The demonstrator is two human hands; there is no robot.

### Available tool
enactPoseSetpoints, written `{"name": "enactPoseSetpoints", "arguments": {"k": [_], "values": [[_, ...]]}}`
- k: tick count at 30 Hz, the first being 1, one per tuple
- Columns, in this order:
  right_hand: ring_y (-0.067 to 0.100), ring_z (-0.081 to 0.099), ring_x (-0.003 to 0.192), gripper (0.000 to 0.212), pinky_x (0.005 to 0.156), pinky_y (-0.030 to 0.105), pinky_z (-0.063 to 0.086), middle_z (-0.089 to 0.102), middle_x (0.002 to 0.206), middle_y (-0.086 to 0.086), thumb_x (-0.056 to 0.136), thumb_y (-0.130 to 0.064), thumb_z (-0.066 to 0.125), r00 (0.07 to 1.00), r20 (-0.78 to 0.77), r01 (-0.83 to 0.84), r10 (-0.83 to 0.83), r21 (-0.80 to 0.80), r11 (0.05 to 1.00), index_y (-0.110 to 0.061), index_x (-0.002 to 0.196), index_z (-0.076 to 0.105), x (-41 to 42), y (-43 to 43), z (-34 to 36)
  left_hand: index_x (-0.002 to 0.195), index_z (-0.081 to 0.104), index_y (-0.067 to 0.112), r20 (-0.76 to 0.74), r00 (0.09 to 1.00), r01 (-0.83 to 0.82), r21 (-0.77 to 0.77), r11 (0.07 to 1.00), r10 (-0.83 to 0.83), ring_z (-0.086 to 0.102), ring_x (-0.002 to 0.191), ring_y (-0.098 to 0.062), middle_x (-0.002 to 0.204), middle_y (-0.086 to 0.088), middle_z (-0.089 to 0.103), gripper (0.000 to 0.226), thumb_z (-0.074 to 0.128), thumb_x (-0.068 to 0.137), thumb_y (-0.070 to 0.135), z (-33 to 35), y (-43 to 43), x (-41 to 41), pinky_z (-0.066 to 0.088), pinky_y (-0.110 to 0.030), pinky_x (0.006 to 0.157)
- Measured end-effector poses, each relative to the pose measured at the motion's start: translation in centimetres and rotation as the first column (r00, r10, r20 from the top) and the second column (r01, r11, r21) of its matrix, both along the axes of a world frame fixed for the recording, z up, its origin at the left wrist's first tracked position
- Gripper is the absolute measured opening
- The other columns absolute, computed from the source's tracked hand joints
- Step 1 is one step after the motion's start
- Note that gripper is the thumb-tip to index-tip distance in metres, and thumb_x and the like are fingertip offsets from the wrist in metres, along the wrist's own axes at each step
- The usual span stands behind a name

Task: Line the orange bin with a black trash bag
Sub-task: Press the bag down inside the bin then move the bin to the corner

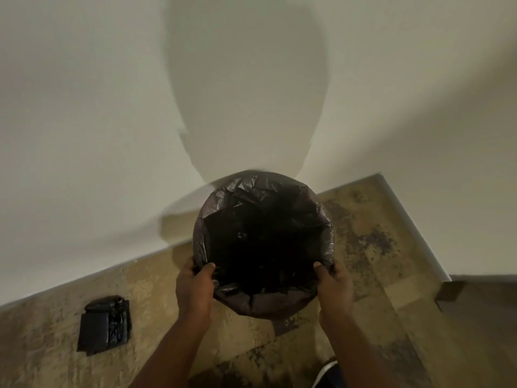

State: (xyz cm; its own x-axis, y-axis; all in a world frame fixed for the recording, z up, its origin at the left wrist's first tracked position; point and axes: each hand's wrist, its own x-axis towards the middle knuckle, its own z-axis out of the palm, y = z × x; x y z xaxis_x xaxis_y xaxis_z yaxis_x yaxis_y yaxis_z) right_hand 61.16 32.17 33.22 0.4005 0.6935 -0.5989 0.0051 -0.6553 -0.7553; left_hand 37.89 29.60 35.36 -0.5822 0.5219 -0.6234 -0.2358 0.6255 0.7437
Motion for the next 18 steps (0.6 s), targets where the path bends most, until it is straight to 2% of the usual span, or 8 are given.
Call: {"name": "enactPoseSetpoints", "arguments": {"k": [4,6,8,9,11,14,16,18], "values": [[0.020,0.074,0.092,0.017,0.078,0.042,0.063,0.077,0.104,0.003,0.100,-0.015,0.061,1.000,0.004,0.023,-0.024,0.027,0.999,-0.021,0.114,0.069,5.3,1.7,1.6,0.128,0.064,0.019,0.002,1.000,0.009,-0.009,1.000,-0.009,0.066,0.090,-0.020,0.100,0.002,0.069,0.032,0.059,0.097,0.010,1.2,2.6,5.1,0.056,-0.035,0.071],[0.012,0.074,0.083,0.016,0.064,0.030,0.061,0.076,0.101,0.003,0.100,-0.016,0.061,0.999,0.006,0.031,-0.031,0.038,0.999,-0.020,0.114,0.068,8.5,2.5,2.3,0.129,0.064,0.019,0.008,1.000,0.012,-0.014,1.000,-0.011,0.066,0.093,-0.022,0.102,0.000,0.069,0.033,0.059,0.097,0.009,1.9,3.8,8.3,0.056,-0.039,0.075],[0.005,0.072,0.076,0.019,0.052,0.016,0.054,0.074,0.100,-0.002,0.100,-0.015,0.061,0.999,0.017,0.046,-0.047,0.053,0.998,-0.020,0.117,0.067,11.8,3.4,3.4,0.130,0.063,0.018,0.005,1.000,0.017,-0.010,1.000,-0.017,0.065,0.091,-0.020,0.098,0.003,0.067,0.033,0.058,0.098,0.009,2.5,5.0,11.7,0.054,-0.035,0.071],[0.006,0.070,0.079,0.020,0.051,0.015,0.051,0.073,0.101,-0.003,0.100,-0.016,0.061,0.998,0.024,0.054,-0.055,0.054,0.997,-0.019,0.119,0.066,13.6,3.9,4.0,0.130,0.063,0.017,0.008,1.000,0.018,-0.007,1.000,-0.018,0.064,0.088,-0.018,0.095,0.005,0.066,0.033,0.058,0.098,0.009,2.9,5.7,13.5,0.052,-0.033,0.068],[0.008,0.066,0.084,0.018,0.055,0.018,0.048,0.070,0.101,-0.004,0.100,-0.017,0.060,0.997,0.044,0.065,-0.068,0.056,0.996,-0.019,0.118,0.064,17.1,4.7,5.1,0.130,0.063,0.015,0.011,0.999,0.034,-0.008,0.999,-0.034,0.062,0.082,-0.013,0.091,0.009,0.064,0.032,0.058,0.098,0.009,3.5,7.2,17.2,0.049,-0.030,0.065],[0.014,0.065,0.089,0.021,0.064,0.023,0.049,0.067,0.100,-0.004,0.101,-0.020,0.060,0.992,0.086,0.089,-0.095,0.073,0.993,-0.027,0.121,0.061,22.3,6.3,5.3,0.130,0.063,0.014,0.058,0.997,0.053,-0.020,0.998,-0.051,0.063,0.084,-0.016,0.093,0.006,0.067,0.033,0.059,0.097,0.009,3.5,9.7,22.3,0.052,-0.036,0.074],[0.025,0.067,0.098,0.025,0.073,0.030,0.052,0.069,0.104,0.001,0.100,-0.024,0.061,0.984,0.132,0.111,-0.119,0.063,0.992,-0.023,0.125,0.064,25.9,7.4,4.4,0.129,0.064,0.015,0.091,0.993,0.080,-0.016,0.997,-0.078,0.065,0.087,-0.019,0.100,-0.001,0.070,0.033,0.060,0.097,0.009,2.5,11.5,25.8,0.053,-0.036,0.074],[0.027,0.066,0.097,0.028,0.072,0.030,0.050,0.070,0.107,0.006,0.100,-0.025,0.061,0.978,0.168,0.115,-0.123,0.056,0.992,-0.019,0.127,0.064,28.3,8.3,3.1,0.129,0.063,0.015,0.107,0.989,0.101,-0.003,0.995,-0.100,0.065,0.086,-0.020,0.097,-0.001,0.069,0.033,0.060,0.097,0.009,1.6,13.0,28.0,0.054,-0.034,0.069]]}}
